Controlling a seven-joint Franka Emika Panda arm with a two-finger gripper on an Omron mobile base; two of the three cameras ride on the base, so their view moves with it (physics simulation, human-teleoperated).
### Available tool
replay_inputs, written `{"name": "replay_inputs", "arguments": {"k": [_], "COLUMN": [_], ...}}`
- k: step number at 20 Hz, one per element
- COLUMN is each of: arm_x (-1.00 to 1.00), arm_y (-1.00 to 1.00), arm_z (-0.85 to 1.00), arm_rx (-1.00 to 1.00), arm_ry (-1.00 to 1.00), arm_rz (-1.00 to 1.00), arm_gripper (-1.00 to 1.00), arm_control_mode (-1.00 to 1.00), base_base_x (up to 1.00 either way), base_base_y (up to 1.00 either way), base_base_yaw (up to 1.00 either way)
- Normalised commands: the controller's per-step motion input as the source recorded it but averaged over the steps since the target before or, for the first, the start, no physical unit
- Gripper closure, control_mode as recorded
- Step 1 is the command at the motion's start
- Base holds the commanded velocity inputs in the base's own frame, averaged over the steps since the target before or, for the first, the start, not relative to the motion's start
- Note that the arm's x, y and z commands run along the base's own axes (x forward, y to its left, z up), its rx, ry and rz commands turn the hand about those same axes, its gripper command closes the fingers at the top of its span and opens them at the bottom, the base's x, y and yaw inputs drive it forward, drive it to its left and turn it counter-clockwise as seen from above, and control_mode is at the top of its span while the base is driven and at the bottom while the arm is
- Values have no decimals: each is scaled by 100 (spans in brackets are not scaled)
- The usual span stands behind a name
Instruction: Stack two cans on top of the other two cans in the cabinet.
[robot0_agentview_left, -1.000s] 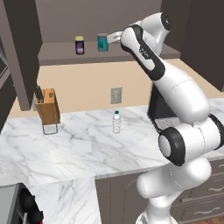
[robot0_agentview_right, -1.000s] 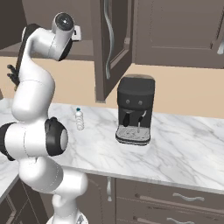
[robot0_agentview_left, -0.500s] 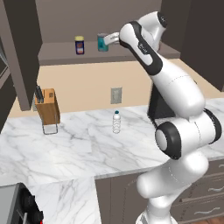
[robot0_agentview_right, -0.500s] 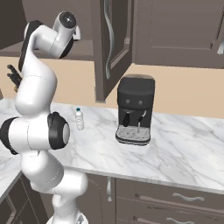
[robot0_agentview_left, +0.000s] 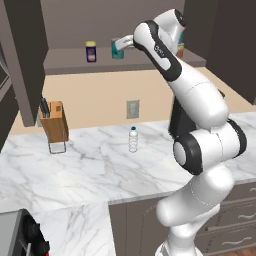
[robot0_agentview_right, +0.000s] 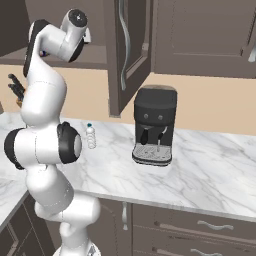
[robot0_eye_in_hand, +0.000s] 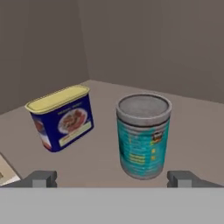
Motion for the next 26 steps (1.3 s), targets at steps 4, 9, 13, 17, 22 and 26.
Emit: {"name": "replay_inputs", "arguments": {"k": [4,9,13,17,22,26], "arm_x": [20,23,21,22,18,21], "arm_y": [2,1,5,8,8,6], "arm_z": [-2,-3,-6,-7,-5,-5], "arm_rx": [-7,-8,-3,0,0,0], "arm_ry": [0,0,0,0,0,0], "arm_rz": [2,0,0,0,0,0], "arm_gripper": [-100,-100,-100,-100,-100,-100], "arm_control_mode": [-100,-100,-100,-100,-100,-100], "base_base_x": [0,0,0,0,0,0], "base_base_y": [0,0,0,0,0,0], "base_base_yaw": [0,0,0,0,0,0]}}
